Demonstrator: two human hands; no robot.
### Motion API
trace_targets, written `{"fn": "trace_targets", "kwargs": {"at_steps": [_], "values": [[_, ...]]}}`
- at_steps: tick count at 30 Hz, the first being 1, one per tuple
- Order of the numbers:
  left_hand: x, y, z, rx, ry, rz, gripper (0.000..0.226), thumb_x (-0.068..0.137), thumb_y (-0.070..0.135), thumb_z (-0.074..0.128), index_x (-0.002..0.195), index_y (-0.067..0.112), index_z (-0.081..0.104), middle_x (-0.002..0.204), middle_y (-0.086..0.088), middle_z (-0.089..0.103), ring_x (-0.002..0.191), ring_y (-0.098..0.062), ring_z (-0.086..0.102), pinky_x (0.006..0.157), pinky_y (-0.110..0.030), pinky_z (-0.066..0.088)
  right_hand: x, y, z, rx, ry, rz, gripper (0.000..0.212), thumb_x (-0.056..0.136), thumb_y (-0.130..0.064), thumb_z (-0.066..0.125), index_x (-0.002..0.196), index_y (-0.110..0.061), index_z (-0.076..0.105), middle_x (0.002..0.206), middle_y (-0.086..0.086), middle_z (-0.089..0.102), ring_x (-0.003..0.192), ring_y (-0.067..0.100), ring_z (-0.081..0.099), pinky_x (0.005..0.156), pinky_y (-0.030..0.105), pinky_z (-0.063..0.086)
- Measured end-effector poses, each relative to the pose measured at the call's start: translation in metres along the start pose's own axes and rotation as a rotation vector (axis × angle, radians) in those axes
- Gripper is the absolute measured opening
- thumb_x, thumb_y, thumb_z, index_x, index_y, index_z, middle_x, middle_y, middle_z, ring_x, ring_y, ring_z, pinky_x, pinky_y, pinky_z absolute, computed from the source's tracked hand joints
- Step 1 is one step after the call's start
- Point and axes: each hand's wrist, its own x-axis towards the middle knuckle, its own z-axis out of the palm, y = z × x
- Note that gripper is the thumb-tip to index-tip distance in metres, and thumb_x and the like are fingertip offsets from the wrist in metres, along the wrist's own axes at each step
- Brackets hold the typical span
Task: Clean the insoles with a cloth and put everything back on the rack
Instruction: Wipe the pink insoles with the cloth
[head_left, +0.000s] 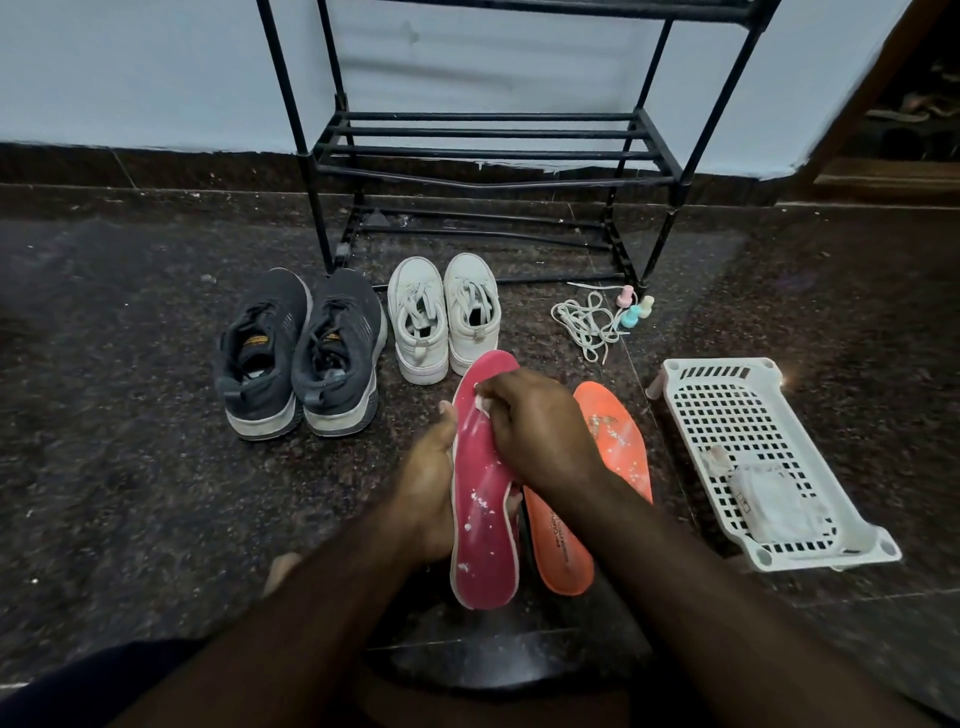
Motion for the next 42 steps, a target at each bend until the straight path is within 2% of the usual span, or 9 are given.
{"fn": "trace_targets", "kwargs": {"at_steps": [3, 7, 12, 17, 22, 28, 34, 39, 42], "values": [[-0.003, 0.001, -0.001, -0.038, -0.002, 0.008, 0.061, 0.089, 0.062, 0.041, 0.108, 0.012, 0.071, 0.094, -0.014, 0.070, 0.083, -0.029, 0.067, 0.075, -0.037, 0.053, -0.001, -0.005, 0.001, 0.073, -0.081, -0.032, 0.021, 0.084, -0.007, 0.063, 0.102, -0.012, 0.074, 0.097, 0.006, 0.072, 0.092, 0.024, 0.065, 0.083, 0.036, 0.051], [-0.007, 0.003, -0.001, -0.088, 0.010, 0.057, 0.067, 0.094, 0.062, 0.038, 0.126, 0.009, 0.064, 0.107, -0.019, 0.070, 0.097, -0.032, 0.067, 0.085, -0.043, 0.054, -0.001, -0.013, -0.003, 0.152, -0.102, -0.083, 0.024, 0.082, -0.004, 0.064, 0.101, -0.014, 0.074, 0.095, 0.002, 0.073, 0.089, 0.019, 0.065, 0.081, 0.030, 0.049], [-0.015, 0.001, 0.001, -0.019, -0.034, 0.061, 0.062, 0.079, 0.062, 0.046, 0.094, 0.009, 0.075, 0.081, -0.015, 0.065, 0.069, -0.028, 0.062, 0.061, -0.033, 0.052, 0.007, 0.000, -0.010, 0.041, -0.006, -0.104, 0.029, 0.073, -0.012, 0.055, 0.095, -0.019, 0.074, 0.093, 0.000, 0.073, 0.089, 0.024, 0.065, 0.079, 0.039, 0.052], [-0.019, 0.004, -0.003, -0.045, 0.006, 0.048, 0.067, 0.094, 0.065, 0.032, 0.108, 0.013, 0.072, 0.095, -0.014, 0.072, 0.083, -0.028, 0.068, 0.077, -0.040, 0.048, 0.002, -0.013, -0.004, 0.103, -0.143, -0.212, 0.032, 0.062, -0.006, 0.048, 0.079, -0.013, 0.074, 0.084, 0.003, 0.071, 0.080, 0.024, 0.066, 0.073, 0.037, 0.054], [-0.023, 0.010, -0.008, -0.008, 0.005, 0.063, 0.068, 0.093, 0.067, 0.034, 0.112, 0.013, 0.071, 0.104, -0.014, 0.072, 0.086, -0.028, 0.068, 0.078, -0.041, 0.049, 0.008, -0.009, -0.008, 0.136, -0.125, -0.176, 0.030, 0.071, 0.012, 0.061, 0.081, -0.011, 0.078, 0.096, 0.007, 0.065, 0.086, 0.020, 0.063, 0.071, 0.015, 0.041], [-0.022, 0.016, -0.008, -0.032, 0.008, 0.070, 0.073, 0.097, 0.067, 0.029, 0.125, 0.010, 0.064, 0.119, -0.019, 0.068, 0.107, -0.033, 0.065, 0.100, -0.047, 0.044, 0.004, -0.019, -0.005, 0.188, -0.159, -0.180, 0.012, 0.077, -0.007, 0.071, 0.086, -0.016, 0.074, 0.089, -0.002, 0.068, 0.085, 0.014, 0.062, 0.077, 0.023, 0.042], [-0.016, 0.013, -0.010, -0.033, 0.038, 0.072, 0.068, 0.095, 0.065, 0.034, 0.118, 0.010, 0.068, 0.107, -0.018, 0.070, 0.100, -0.032, 0.065, 0.093, -0.045, 0.046, 0.000, -0.020, 0.006, 0.117, -0.081, -0.190, 0.019, 0.077, -0.001, 0.070, 0.090, -0.014, 0.073, 0.085, 0.000, 0.071, 0.083, 0.020, 0.064, 0.074, 0.027, 0.043], [-0.004, 0.011, -0.015, 0.009, 0.011, 0.026, 0.073, 0.096, 0.070, 0.030, 0.108, 0.009, 0.067, 0.079, -0.015, 0.064, 0.067, -0.026, 0.062, 0.062, -0.033, 0.051, 0.013, -0.002, -0.006, 0.146, 0.011, -0.059, 0.020, 0.079, -0.001, 0.069, 0.093, -0.015, 0.076, 0.091, -0.001, 0.072, 0.087, 0.015, 0.065, 0.079, 0.024, 0.045], [0.001, 0.013, -0.016, -0.014, 0.011, 0.039, 0.070, 0.095, 0.067, 0.035, 0.115, 0.009, 0.069, 0.099, -0.017, 0.069, 0.088, -0.030, 0.066, 0.082, -0.040, 0.050, 0.006, -0.011, -0.003, 0.196, -0.083, -0.112, 0.016, 0.081, -0.005, 0.069, 0.091, -0.015, 0.077, 0.089, -0.004, 0.073, 0.084, 0.011, 0.066, 0.078, 0.018, 0.044]]}}
